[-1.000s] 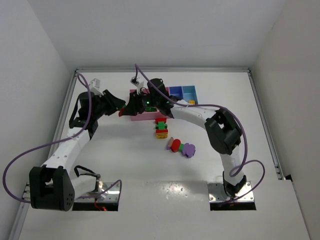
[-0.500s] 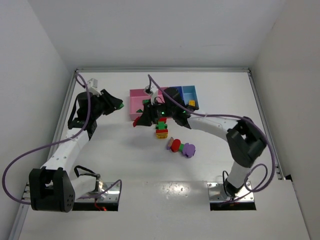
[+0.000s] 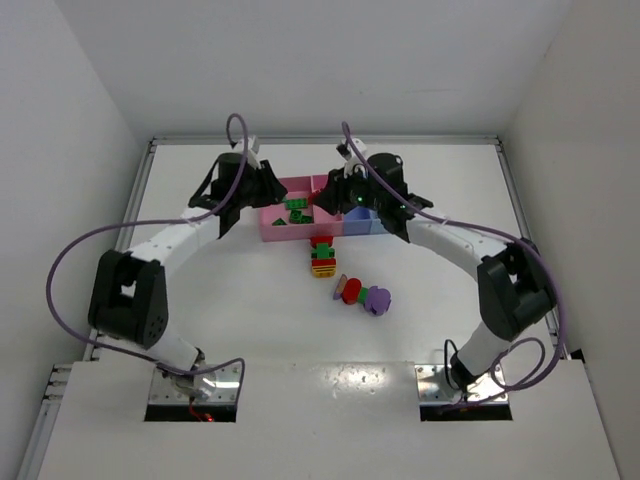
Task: Sort the legos into containers by color
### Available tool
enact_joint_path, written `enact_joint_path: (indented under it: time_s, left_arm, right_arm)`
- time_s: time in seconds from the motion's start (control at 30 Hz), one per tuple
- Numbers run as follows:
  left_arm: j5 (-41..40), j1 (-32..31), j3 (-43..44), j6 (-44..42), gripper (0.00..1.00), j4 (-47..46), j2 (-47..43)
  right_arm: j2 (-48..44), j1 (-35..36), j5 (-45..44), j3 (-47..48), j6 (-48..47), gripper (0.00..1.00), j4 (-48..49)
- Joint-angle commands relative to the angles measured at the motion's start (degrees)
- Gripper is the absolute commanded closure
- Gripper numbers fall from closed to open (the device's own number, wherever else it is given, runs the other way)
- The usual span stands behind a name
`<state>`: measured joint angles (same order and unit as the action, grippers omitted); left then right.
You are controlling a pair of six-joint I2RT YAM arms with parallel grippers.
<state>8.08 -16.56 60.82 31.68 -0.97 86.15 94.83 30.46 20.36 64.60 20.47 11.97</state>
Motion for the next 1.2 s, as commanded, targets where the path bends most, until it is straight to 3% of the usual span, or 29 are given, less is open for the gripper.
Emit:
enact_joint_path:
  time_s: [0.0, 0.07, 0.23, 0.3, 0.5, 0.6, 0.7, 0.87, 0.97, 1.17]
  left_arm:
    - [-3.15, -1.11, 4.65, -1.62, 0.76, -0.17, 5.93]
    - [-3.15, -1.72, 6.85, -2.24, 0.69, 0.53, 8.41]
    - [-4.47, -2.78, 10.02, -3.38, 0.13, 2.2, 14.13]
    - [-4.47, -2.78, 10.73, -3.9, 0.07, 2.73, 14.13]
    - [-5.52, -2.78, 7.93, -5.31, 0.04, 0.88, 8.34]
    - [-5.53, -2.78, 6.52, -6.36, 0.02, 0.36, 3.87]
    - [-4.48, -2.78, 4.14, -9.95, 0.01, 0.36, 0.35]
    - [-4.47, -4.01, 0.54, -12.61, 0.01, 1.76, -5.63]
    - [-2.82, -4.01, -0.88, -15.06, 0.01, 3.08, -8.45]
    - [5.62, -4.01, -4.56, -26.2, 0.01, 6.76, -17.5]
  right_arm:
    - [2.72, -2.67, -2.87, 2.54, -2.18, 1.0, 2.18]
    - [6.24, -3.82, -2.17, 5.34, -2.19, 1.0, 0.79]
    - [13.96, -6.28, -1.46, 10.1, -1.67, 1.0, -0.62]
    - [15.73, -6.81, -1.46, 10.9, -1.05, 1.0, -0.63]
    - [20.57, -6.82, -0.94, 14.32, -1.05, 0.98, -0.1]
    - [22.07, -6.82, -0.94, 15.65, -1.05, 0.81, -0.63]
    - [22.07, -6.29, -0.94, 16.17, -1.57, 0.51, -0.63]
    - [17.77, -5.77, -1.99, 13.54, -1.57, 0.27, -0.63]
    - [13.03, -5.76, -0.77, 10.64, -2.18, 0.25, -1.41]
    - [-6.97, -6.82, 7.84, -2.7, -19.38, 0.25, -10.71]
